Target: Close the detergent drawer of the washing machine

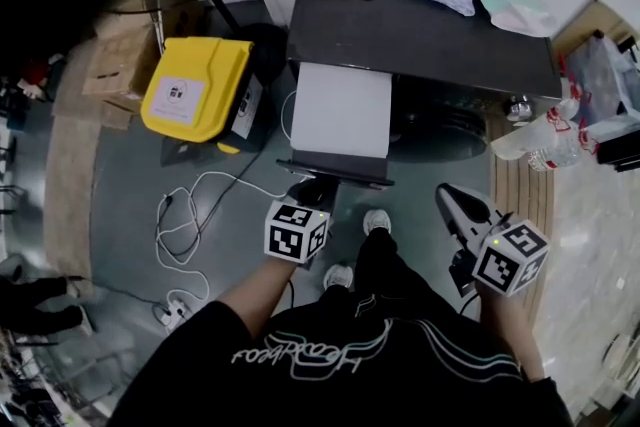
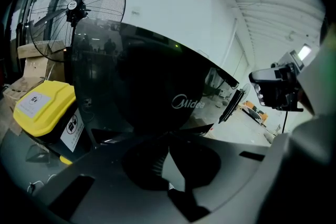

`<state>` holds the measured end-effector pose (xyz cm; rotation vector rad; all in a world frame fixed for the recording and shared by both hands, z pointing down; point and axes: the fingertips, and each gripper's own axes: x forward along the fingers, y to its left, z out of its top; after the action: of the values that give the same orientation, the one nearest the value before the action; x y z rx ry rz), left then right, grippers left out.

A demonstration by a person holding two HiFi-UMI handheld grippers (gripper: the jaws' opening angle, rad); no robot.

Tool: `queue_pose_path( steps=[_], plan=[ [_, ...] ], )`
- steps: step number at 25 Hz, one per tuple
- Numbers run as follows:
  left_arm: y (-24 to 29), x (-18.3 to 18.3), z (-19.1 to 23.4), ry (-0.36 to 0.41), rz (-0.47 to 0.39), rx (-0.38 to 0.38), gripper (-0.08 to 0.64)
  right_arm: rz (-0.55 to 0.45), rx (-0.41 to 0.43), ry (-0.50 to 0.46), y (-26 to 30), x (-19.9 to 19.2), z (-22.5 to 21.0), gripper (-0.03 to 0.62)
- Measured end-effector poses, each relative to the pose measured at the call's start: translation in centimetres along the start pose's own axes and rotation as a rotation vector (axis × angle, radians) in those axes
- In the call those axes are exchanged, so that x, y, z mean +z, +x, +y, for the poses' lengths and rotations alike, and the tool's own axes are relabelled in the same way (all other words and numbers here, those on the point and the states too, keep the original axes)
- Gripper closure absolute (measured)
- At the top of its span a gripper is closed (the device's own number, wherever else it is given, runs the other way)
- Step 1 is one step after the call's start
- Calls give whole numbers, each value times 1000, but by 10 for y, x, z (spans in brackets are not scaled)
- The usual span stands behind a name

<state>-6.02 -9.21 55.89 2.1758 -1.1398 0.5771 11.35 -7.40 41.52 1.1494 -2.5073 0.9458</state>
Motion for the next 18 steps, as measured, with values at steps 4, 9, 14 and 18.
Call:
queue_pose_path(
  steps=[4, 9, 14, 18],
  plan=[
    [-3, 1, 0, -6, -2, 3, 534, 7, 3, -3, 4, -1, 1, 565],
    [-5, 5, -3, -4, -12, 4, 535, 8, 4, -1, 7, -2, 0, 565],
    [-5, 5, -3, 2, -1, 6, 537, 8, 3, 12, 10, -4, 1, 565],
    [-5, 4, -3, -1, 6, 0, 537, 7, -2, 14, 9, -4, 0, 565]
  ],
)
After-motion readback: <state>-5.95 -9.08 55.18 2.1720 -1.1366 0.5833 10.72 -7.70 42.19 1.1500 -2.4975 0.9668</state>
